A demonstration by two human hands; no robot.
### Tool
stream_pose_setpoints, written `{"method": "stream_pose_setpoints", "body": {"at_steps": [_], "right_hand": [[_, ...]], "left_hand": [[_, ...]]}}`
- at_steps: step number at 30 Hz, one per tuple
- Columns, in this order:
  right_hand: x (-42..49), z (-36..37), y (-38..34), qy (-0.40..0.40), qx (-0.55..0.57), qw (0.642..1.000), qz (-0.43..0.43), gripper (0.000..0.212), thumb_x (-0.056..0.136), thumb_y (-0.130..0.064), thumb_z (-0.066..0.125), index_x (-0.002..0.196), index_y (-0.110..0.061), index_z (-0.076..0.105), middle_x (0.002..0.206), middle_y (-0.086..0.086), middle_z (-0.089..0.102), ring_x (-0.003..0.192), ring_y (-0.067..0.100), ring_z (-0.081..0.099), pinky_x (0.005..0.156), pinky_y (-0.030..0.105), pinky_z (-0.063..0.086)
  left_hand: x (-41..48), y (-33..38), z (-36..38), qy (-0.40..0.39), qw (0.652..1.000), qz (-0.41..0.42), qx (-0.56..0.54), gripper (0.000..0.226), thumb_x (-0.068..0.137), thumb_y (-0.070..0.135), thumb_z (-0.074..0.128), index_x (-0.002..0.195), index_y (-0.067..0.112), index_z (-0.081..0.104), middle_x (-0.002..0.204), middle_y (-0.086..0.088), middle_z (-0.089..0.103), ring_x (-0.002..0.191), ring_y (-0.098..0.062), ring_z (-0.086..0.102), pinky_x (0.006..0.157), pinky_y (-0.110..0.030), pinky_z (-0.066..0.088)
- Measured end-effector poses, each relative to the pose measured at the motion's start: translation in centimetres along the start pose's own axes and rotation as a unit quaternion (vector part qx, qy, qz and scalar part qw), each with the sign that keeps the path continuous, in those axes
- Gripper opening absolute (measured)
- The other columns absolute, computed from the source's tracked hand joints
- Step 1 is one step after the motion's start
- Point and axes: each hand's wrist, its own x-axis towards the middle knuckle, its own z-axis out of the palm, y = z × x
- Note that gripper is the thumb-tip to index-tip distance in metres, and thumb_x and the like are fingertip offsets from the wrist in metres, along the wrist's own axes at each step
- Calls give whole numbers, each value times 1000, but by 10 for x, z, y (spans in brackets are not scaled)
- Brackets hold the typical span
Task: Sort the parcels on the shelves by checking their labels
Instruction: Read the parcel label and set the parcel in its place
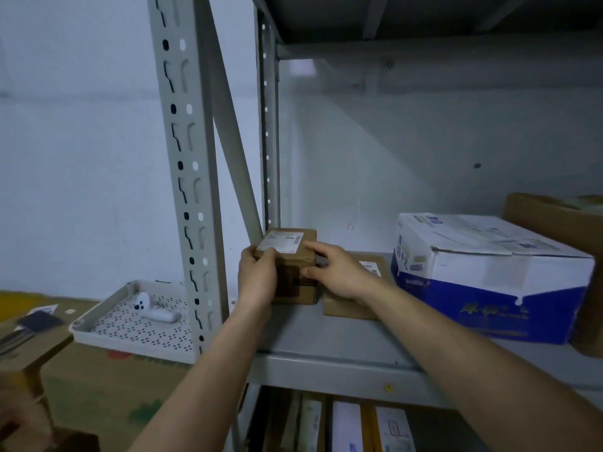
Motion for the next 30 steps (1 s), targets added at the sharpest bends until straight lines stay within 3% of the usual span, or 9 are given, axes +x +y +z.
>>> {"method": "stream_pose_setpoints", "body": {"at_steps": [3, 6, 9, 11, 14, 17, 24, 27, 30], "right_hand": [[-2, 1, 2, -18, -20, 1000, 1, 69, 95, -15, 67, 154, -31, 35, 150, -7, 50, 137, 15, 48, 113, 30, 40], [-14, -8, -3, -25, -42, 999, -5, 87, 94, -26, 69, 160, -35, 12, 159, -4, 39, 146, 20, 37, 111, 27, 31], [-37, -22, -5, 22, -132, 991, -6, 89, 96, -42, 63, 161, -29, 4, 166, -2, 23, 150, 20, 28, 117, 32, 26], [-49, -26, 0, 34, -213, 976, -13, 81, 97, -50, 56, 161, -23, 13, 167, 1, 19, 152, 21, 24, 121, 37, 25], [-65, -23, 15, -4, -331, 944, 8, 81, 95, -65, 47, 157, -18, 27, 167, 6, 20, 152, 24, 22, 122, 39, 21], [-86, -13, 26, -48, -379, 923, 37, 85, 95, -69, 40, 160, -19, 17, 169, 7, 10, 155, 24, 12, 123, 40, 10], [-161, -2, 2, -20, -472, 880, -47, 65, 104, -55, 34, 157, -17, 27, 165, 8, 25, 152, 25, 24, 123, 43, 21], [-195, 0, 0, 13, -463, 883, -75, 65, 102, -59, 34, 153, -19, 37, 162, 6, 34, 149, 24, 30, 120, 44, 26], [-230, 4, 11, 65, -416, 901, -104, 62, 98, -60, 42, 145, -20, 52, 155, 4, 47, 146, 23, 38, 119, 47, 28]], "left_hand": [[2, -5, -3, -2, 1000, 12, 17, 45, 100, 16, 47, 145, 19, 42, 136, -3, 60, 115, -20, 60, 92, -31, 51], [-5, -11, -11, -11, 990, 92, 107, 66, 98, 23, 51, 158, 23, 23, 161, 1, 35, 145, -18, 39, 118, -39, 36], [-24, -20, -19, -45, 909, 326, 257, 66, 97, 18, 57, 156, 19, 28, 163, 1, 28, 153, -13, 22, 125, -38, 21], [-36, -28, -20, -83, 860, 398, 309, 50, 95, 20, 57, 144, 16, 46, 150, 0, 44, 143, -15, 38, 120, -41, 35], [-53, -33, -17, -122, 865, 353, 336, 26, 95, 27, 55, 120, 21, 62, 120, 7, 59, 113, -12, 56, 97, -39, 52], [-66, -40, -16, -137, 867, 280, 388, 16, 99, 27, 57, 112, 24, 67, 109, 8, 63, 105, -11, 58, 91, -32, 51], [-120, -41, -15, -109, 817, 231, 517, 47, 103, 50, 31, 109, 30, 73, 101, 7, 57, 107, -15, 48, 95, -39, 38], [-156, -39, -17, -96, 843, 207, 488, 52, 99, 57, 32, 107, 28, 75, 102, 6, 57, 106, -14, 46, 95, -38, 40], [-197, -38, -20, -98, 898, 173, 393, 28, 101, 46, 50, 100, 32, 74, 94, 8, 64, 93, -7, 59, 74, -18, 45]]}}
